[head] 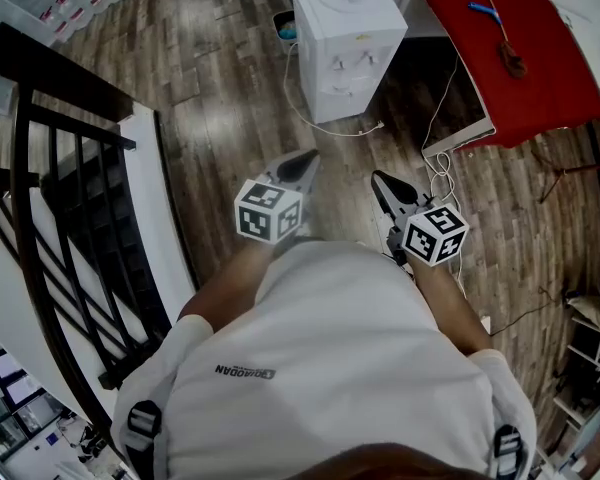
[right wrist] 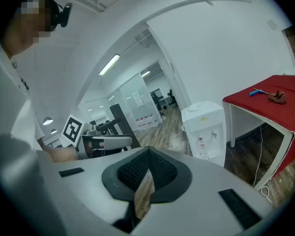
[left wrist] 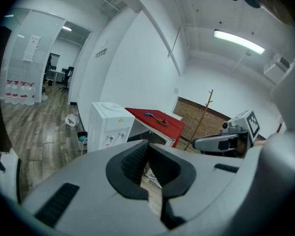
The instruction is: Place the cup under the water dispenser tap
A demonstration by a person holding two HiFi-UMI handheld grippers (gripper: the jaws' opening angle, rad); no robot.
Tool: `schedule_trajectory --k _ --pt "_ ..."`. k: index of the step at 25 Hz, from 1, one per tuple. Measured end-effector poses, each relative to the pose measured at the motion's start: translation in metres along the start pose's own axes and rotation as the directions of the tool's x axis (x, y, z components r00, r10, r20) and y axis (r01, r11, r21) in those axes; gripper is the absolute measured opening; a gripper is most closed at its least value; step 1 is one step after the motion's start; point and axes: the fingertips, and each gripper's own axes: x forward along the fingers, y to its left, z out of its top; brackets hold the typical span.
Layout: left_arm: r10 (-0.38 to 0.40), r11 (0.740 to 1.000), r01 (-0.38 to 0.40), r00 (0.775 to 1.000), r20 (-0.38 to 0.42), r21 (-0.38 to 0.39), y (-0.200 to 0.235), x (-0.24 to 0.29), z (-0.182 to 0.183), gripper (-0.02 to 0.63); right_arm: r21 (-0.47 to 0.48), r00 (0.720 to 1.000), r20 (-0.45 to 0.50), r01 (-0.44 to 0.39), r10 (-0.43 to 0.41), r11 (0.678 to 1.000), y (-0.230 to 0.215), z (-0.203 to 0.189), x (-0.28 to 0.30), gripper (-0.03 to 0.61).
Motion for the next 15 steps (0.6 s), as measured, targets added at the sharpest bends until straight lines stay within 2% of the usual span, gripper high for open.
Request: schedule_trajectory --k 15 --pt "0.006 0.999 -0.005 1.0 -0.014 0.038 -0.011 -0.0026 -0.0007 -0.003 -0.013 1.0 -0.003 -0.02 0.02 1.0 0.0028 -0.0005 -0.0033 0.021"
